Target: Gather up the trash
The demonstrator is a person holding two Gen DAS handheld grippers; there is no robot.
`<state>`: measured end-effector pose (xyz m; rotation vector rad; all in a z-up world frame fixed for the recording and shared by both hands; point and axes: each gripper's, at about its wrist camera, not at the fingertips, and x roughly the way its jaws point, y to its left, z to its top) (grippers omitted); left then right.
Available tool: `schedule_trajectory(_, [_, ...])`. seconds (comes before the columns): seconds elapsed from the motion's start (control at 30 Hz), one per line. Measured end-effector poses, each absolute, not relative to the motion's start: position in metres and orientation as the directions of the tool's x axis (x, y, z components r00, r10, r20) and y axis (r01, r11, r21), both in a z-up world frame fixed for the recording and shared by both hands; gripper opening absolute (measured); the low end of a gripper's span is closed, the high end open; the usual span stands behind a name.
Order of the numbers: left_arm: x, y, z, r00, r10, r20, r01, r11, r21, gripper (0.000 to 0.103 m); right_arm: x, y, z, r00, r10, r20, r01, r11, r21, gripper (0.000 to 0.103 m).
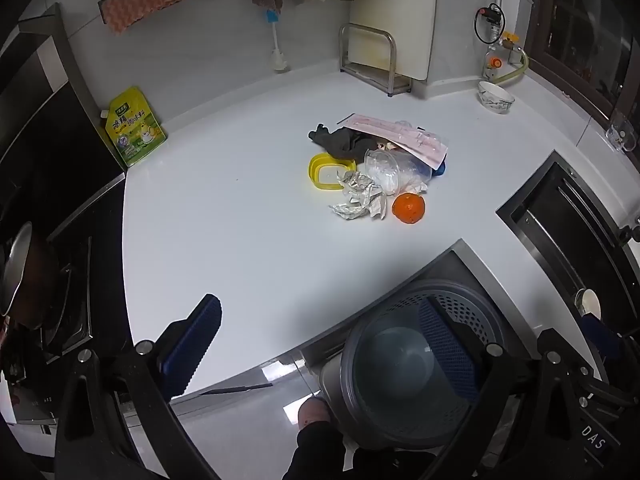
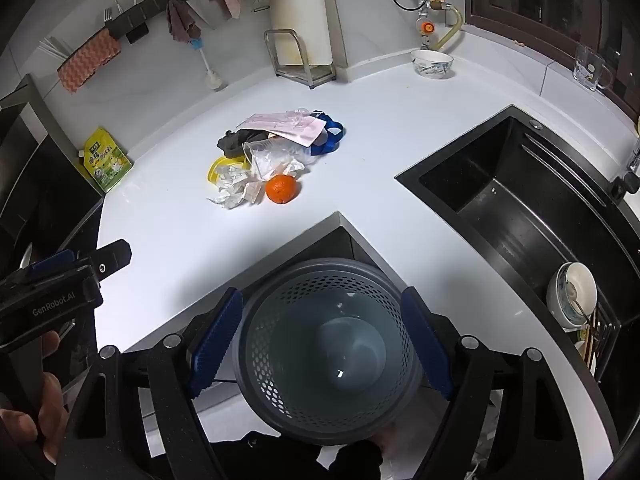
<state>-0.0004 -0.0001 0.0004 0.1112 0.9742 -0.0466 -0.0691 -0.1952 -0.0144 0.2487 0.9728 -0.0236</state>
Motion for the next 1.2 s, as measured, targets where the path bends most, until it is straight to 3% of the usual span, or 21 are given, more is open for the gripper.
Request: schedule_trajectory(1.2, [-0.001,0.004,0.006,0.563,0.009,-0.827,0.092,0.993,0.073,0.097,-0.07,-0.196,-0.015,0.572,0.093,-0.815,0.131,0.97,0.203,0.077])
